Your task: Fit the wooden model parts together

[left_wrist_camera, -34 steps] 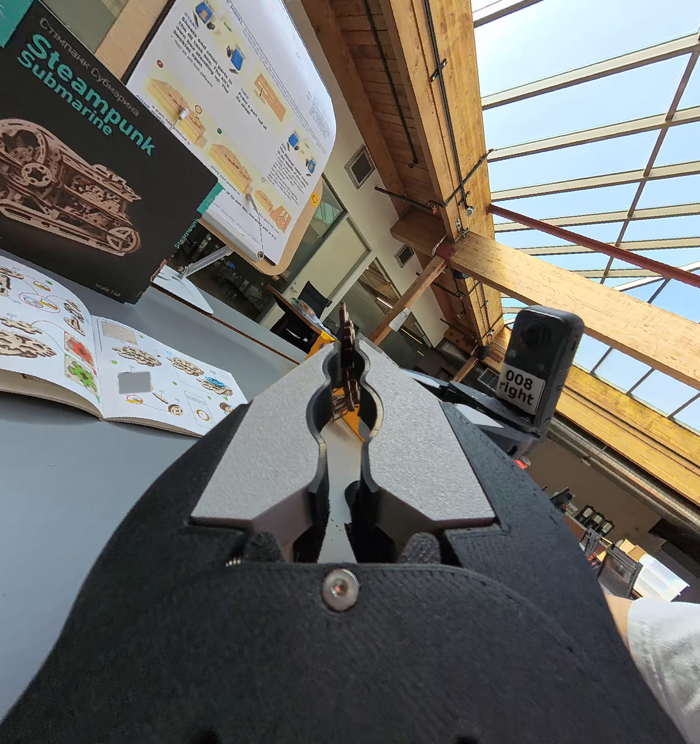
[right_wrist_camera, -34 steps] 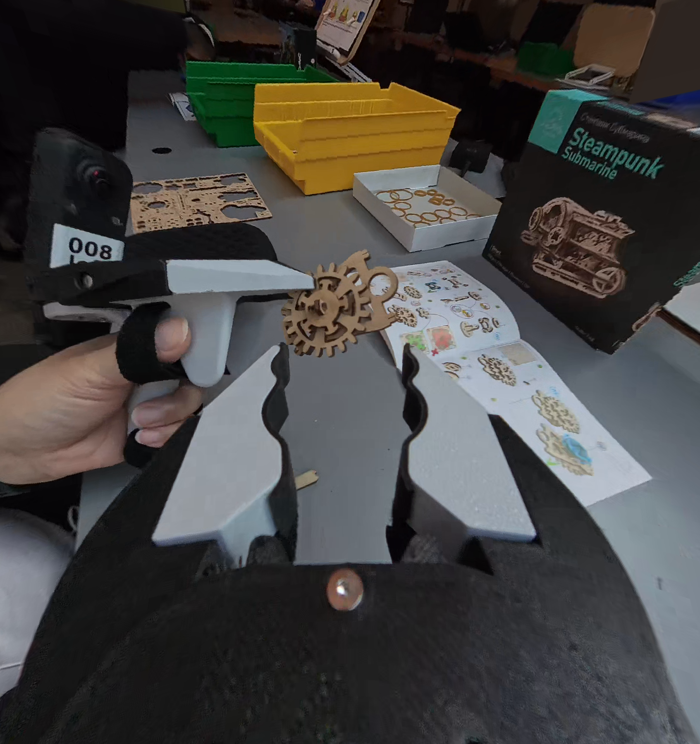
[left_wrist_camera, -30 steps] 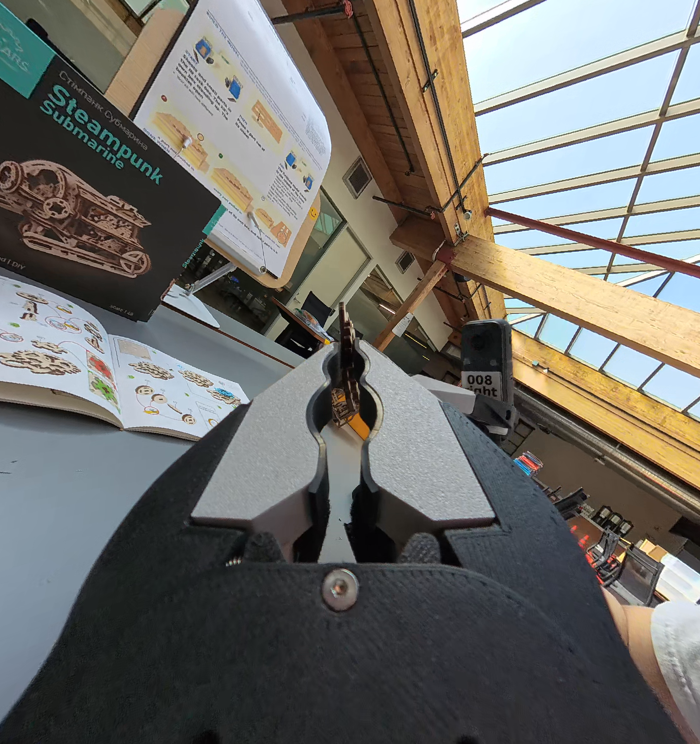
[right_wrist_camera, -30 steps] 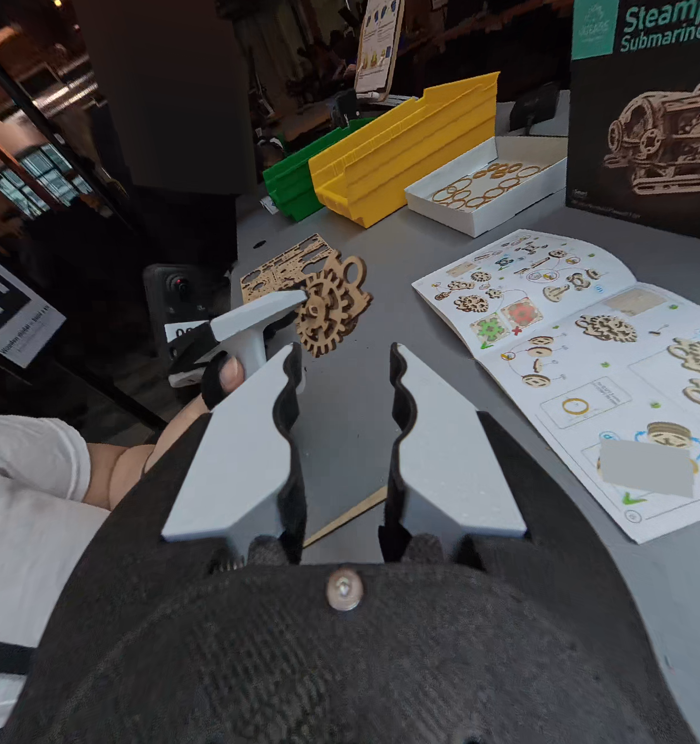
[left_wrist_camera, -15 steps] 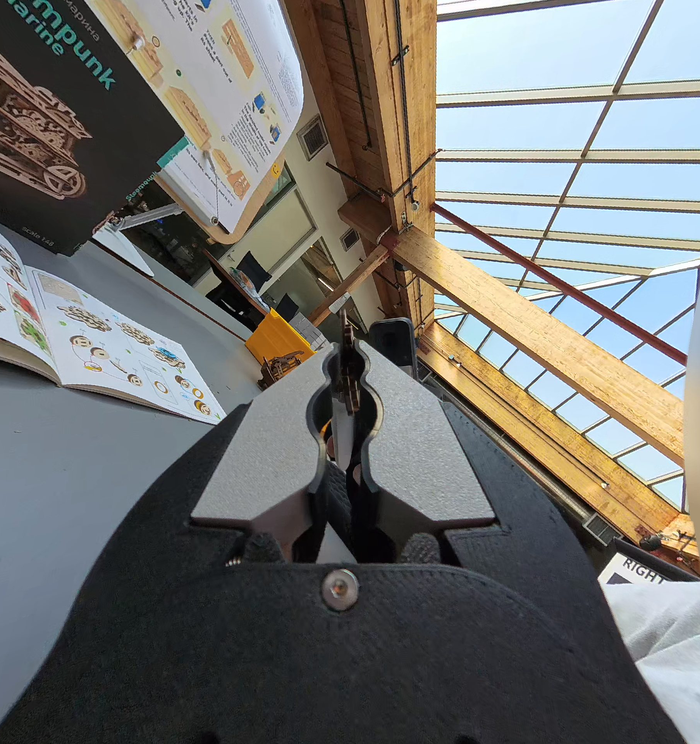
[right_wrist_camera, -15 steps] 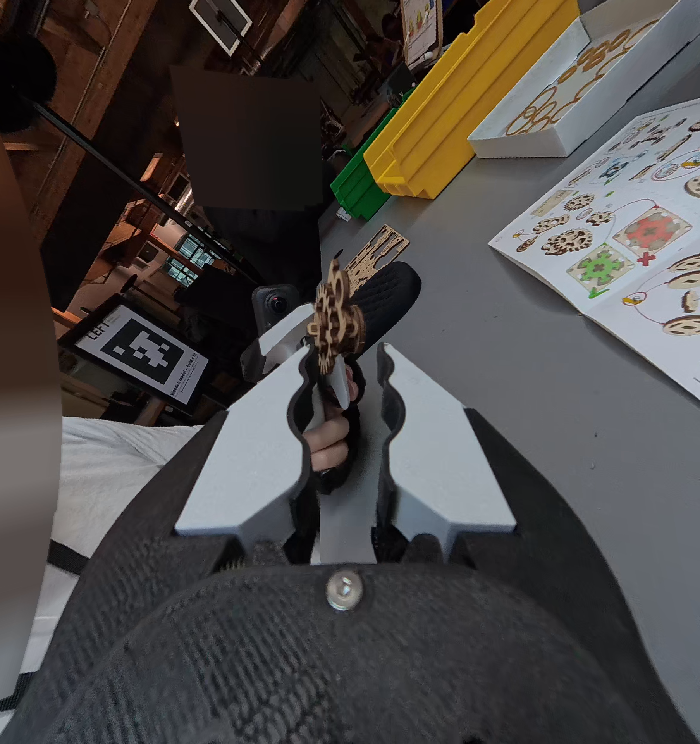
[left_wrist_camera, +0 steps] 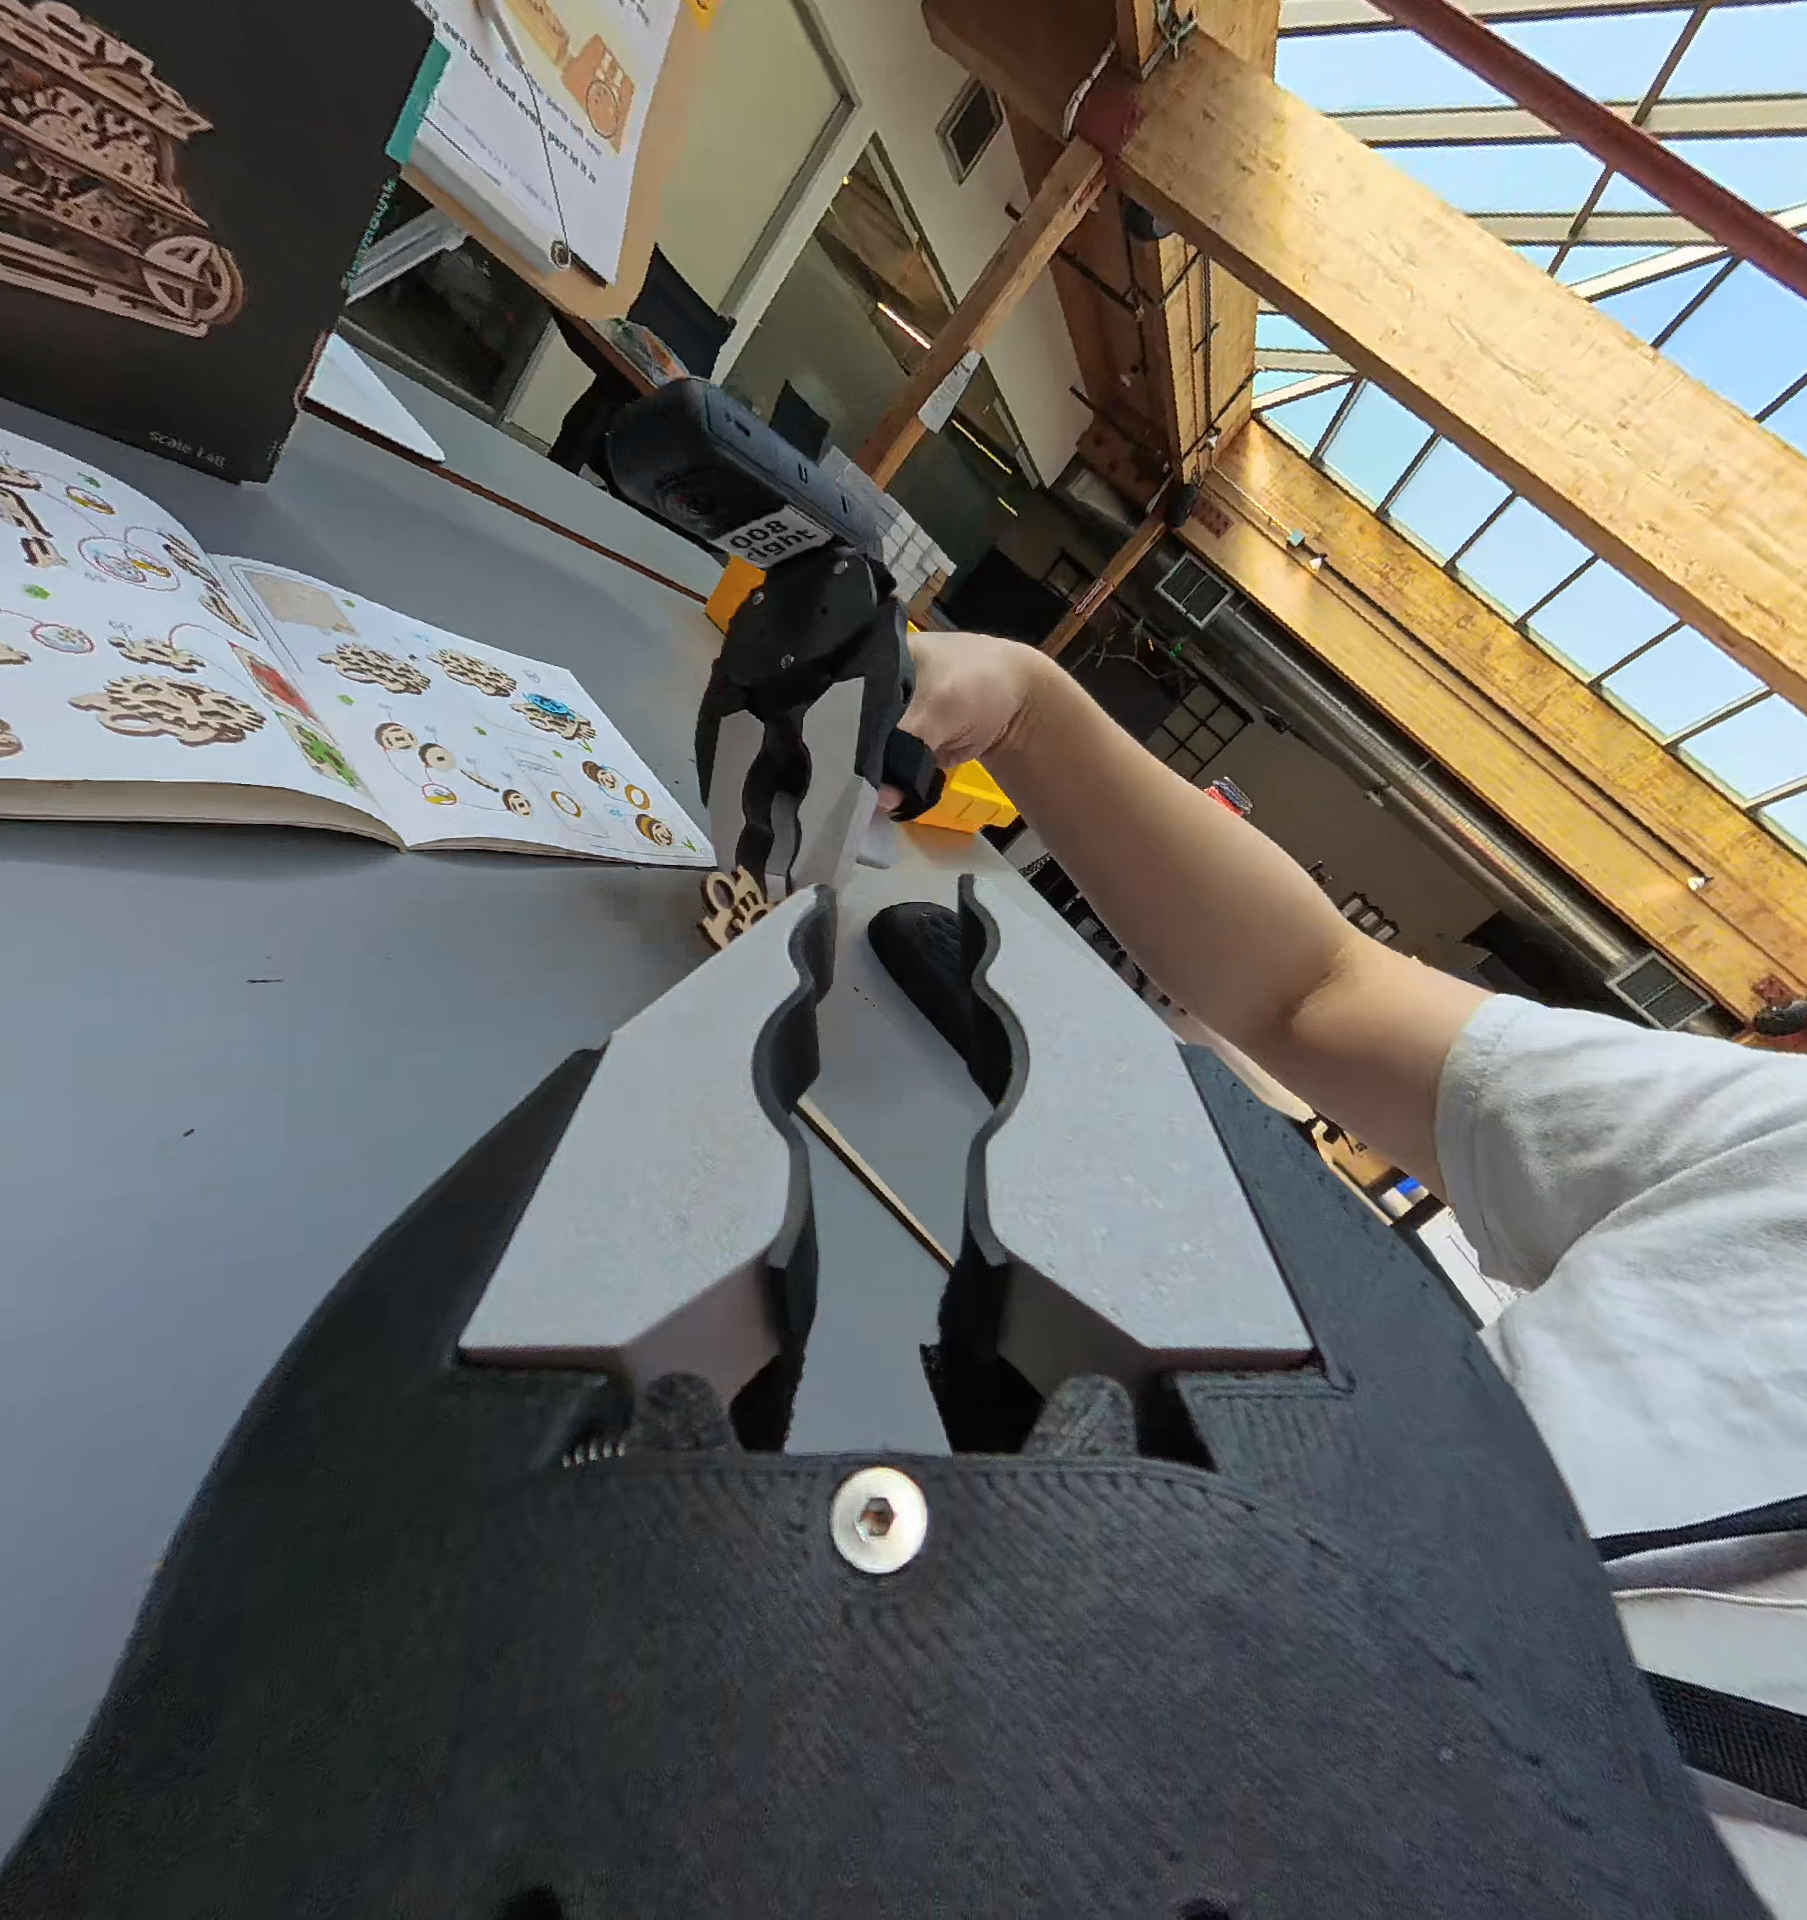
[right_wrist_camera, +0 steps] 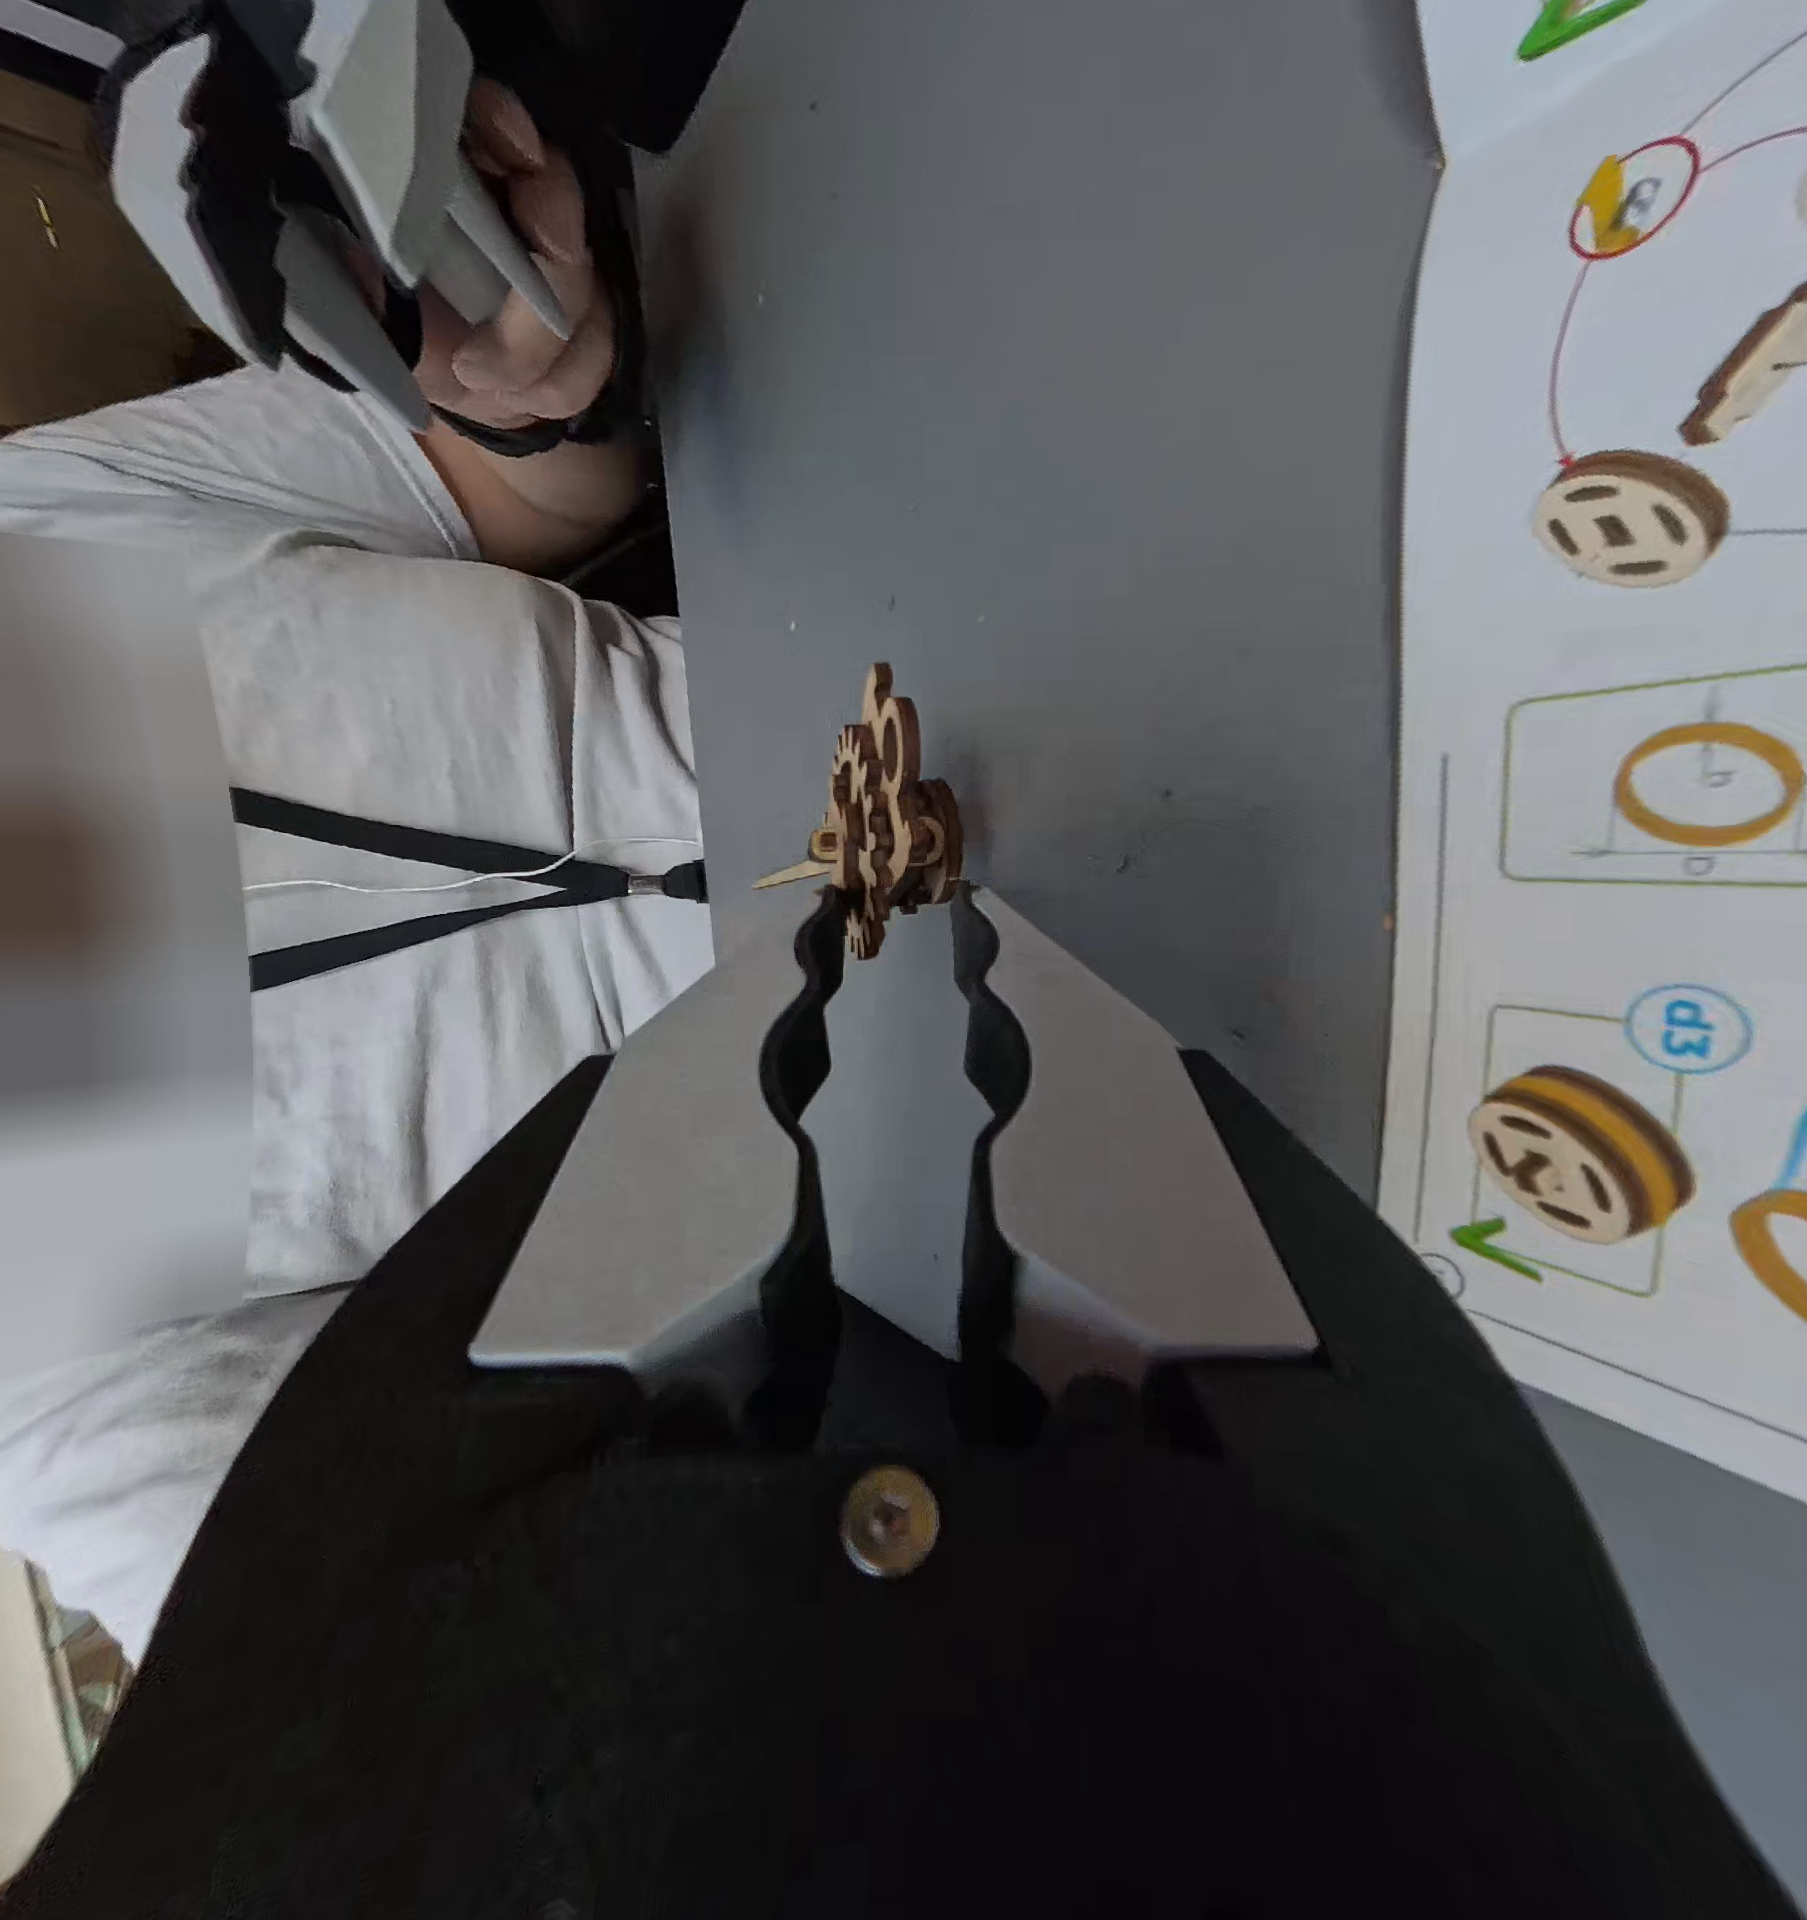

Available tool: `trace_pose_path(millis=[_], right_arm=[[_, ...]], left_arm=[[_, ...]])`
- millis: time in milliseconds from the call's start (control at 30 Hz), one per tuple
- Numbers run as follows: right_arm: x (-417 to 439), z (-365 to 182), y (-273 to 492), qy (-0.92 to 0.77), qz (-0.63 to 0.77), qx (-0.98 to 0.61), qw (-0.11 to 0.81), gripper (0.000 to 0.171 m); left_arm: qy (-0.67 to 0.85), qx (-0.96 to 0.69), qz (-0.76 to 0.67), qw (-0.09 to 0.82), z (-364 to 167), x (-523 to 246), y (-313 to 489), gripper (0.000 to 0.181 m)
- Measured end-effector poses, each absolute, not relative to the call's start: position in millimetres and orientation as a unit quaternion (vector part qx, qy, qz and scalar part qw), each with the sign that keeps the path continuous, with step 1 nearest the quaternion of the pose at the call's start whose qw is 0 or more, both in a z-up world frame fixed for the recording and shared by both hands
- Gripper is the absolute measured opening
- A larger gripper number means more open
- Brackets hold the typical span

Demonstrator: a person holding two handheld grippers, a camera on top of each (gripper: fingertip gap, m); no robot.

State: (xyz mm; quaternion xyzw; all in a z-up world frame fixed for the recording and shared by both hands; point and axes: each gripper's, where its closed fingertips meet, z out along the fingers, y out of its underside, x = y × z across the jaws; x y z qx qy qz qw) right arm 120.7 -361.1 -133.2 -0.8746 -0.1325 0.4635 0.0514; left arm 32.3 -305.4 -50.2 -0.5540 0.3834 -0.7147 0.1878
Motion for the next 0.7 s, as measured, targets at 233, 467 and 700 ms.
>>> trace_pose_path(millis=[233,467,700], right_arm=[[112.1,-145.9,-363.3,-0.137,0.487,-0.862,-0.039,0.038],[139.1,-97.1,-354.4,-0.150,0.435,-0.865,0.202,0.045],[192.9,-23.7,-338.0,-0.183,0.190,-0.701,0.662,0.072]], left_arm=[[0.395,-0.569,-0.698,0.182,-58.3,10.3,-301.6,0.021],[0.452,-0.548,-0.662,0.237,-35.9,20.0,-278.6,0.022],[0.546,-0.473,-0.623,0.298,-15.1,98.8,-247.9,0.016]])
